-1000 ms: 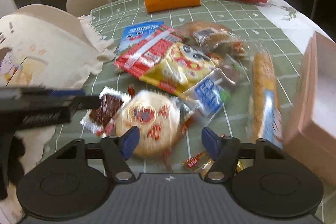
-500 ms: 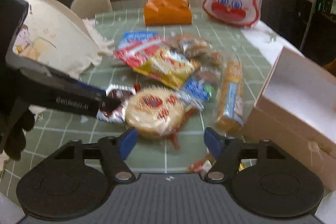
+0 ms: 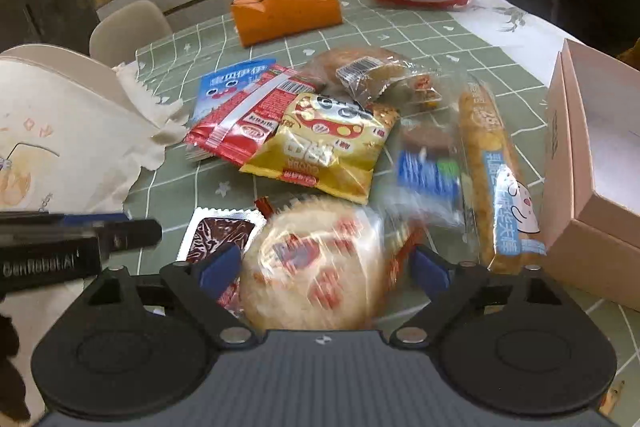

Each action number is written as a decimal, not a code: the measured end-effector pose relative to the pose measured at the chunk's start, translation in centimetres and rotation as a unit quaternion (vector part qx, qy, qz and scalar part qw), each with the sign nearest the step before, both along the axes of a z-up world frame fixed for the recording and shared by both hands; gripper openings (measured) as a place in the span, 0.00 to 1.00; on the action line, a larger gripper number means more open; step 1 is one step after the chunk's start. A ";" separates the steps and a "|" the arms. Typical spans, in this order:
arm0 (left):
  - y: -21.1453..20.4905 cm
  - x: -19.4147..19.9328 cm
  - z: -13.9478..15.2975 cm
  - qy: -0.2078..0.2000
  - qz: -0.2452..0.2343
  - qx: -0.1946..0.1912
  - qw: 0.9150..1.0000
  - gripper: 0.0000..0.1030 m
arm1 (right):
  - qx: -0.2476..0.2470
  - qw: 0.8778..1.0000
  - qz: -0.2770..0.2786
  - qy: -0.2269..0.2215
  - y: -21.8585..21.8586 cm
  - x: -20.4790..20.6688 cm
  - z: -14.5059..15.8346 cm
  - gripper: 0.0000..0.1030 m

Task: Organize snacks
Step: 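Move the left tool over the brown chocolate square while the right tool approaches the round rice cracker, then close the left tool on the chocolate square and its silver wrapper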

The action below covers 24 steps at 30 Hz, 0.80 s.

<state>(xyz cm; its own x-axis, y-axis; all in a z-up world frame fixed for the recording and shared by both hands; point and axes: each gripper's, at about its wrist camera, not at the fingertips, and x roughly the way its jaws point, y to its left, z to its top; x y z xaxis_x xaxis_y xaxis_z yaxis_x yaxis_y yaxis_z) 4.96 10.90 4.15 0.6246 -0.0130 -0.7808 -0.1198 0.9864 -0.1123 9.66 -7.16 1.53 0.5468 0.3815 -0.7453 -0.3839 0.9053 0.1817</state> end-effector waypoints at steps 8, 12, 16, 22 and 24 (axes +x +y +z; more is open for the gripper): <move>-1.5 0.4 0.0 -0.001 -0.020 -0.011 1.000 0.40 | -0.013 0.998 0.059 -0.021 -1.7 -2.8 1.2 0.62; -2.6 0.7 -0.2 -0.004 -0.028 -0.019 0.999 0.40 | -0.015 0.997 0.073 -0.016 -3.5 -4.3 1.7 0.56; -4.3 1.6 -0.8 0.002 -0.049 -0.008 0.999 0.40 | -0.026 0.998 0.053 -0.021 -5.5 -5.9 1.3 0.56; -6.0 2.5 -1.5 -0.002 -0.050 0.071 0.996 0.40 | -0.043 0.997 0.041 -0.048 -6.7 -7.6 1.6 0.67; -6.1 2.6 -1.7 -0.005 -0.051 0.090 0.995 0.40 | -0.044 0.997 0.037 -0.057 -6.9 -8.1 1.6 0.70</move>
<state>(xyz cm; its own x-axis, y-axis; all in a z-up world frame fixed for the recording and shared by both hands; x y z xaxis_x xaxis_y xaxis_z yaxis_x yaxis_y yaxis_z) 7.54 4.82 2.46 0.6346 0.0619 -0.7703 -0.0173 0.9977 0.0660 1.52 -14.10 3.15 0.6028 0.3601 -0.7120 -0.4641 0.8841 0.0541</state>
